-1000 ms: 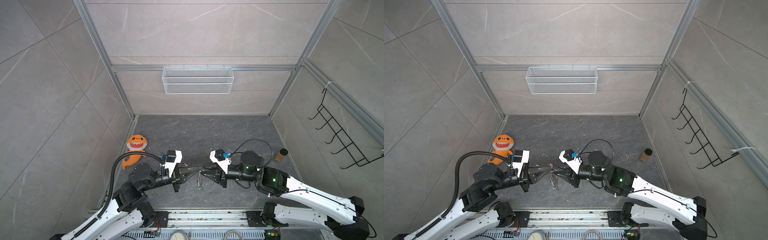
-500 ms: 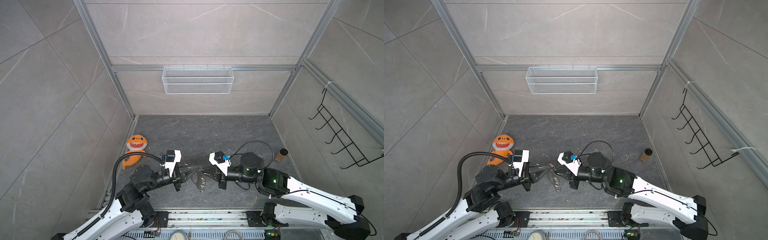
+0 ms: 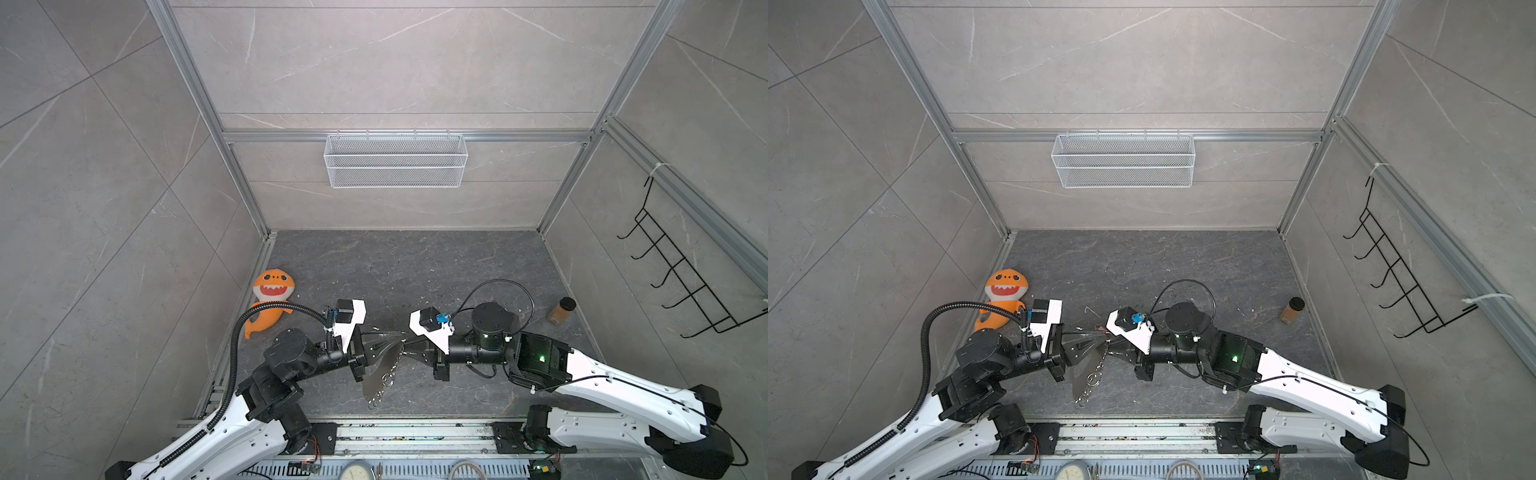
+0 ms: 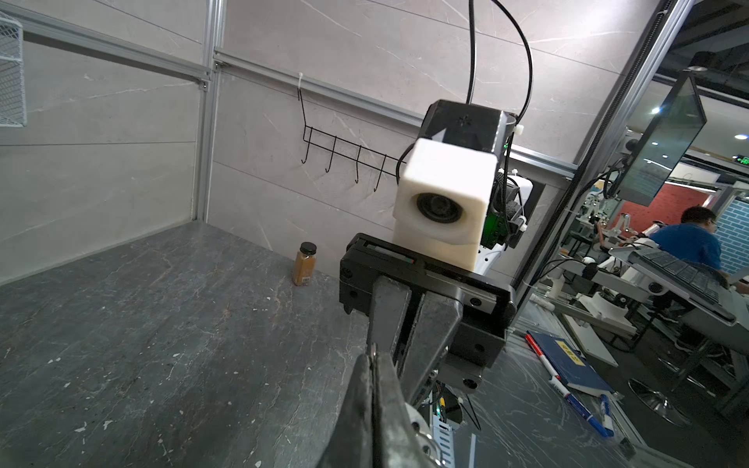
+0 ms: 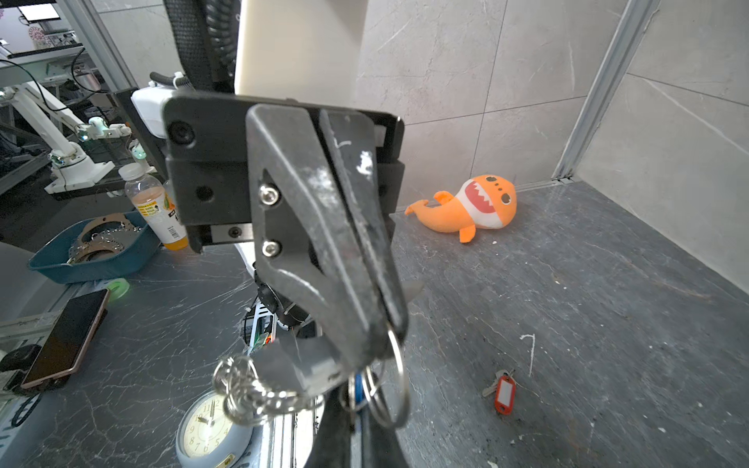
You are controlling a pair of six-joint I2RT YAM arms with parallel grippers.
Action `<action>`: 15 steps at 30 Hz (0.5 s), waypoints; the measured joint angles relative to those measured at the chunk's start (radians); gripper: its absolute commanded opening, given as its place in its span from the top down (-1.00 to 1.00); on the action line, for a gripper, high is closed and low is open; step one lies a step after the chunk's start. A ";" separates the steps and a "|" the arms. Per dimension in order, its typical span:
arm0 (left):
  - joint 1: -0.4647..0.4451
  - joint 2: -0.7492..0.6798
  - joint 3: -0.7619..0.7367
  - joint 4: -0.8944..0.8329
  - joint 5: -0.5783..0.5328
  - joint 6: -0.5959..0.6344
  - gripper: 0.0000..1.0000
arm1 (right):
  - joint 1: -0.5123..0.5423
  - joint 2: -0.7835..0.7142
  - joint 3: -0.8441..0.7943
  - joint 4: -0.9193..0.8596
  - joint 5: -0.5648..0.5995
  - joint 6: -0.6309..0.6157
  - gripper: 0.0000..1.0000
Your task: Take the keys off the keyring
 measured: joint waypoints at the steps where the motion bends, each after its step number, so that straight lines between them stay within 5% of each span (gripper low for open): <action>1: 0.000 0.000 0.000 0.003 0.003 -0.002 1.00 | 0.000 0.002 0.004 -0.003 -0.005 -0.001 1.00; 12: 0.000 -0.017 -0.001 -0.002 0.009 -0.007 1.00 | 0.000 0.005 0.008 -0.008 -0.020 -0.003 1.00; 15: 0.000 -0.029 -0.001 -0.015 0.009 -0.007 1.00 | 0.000 0.005 0.009 -0.019 -0.017 -0.002 0.64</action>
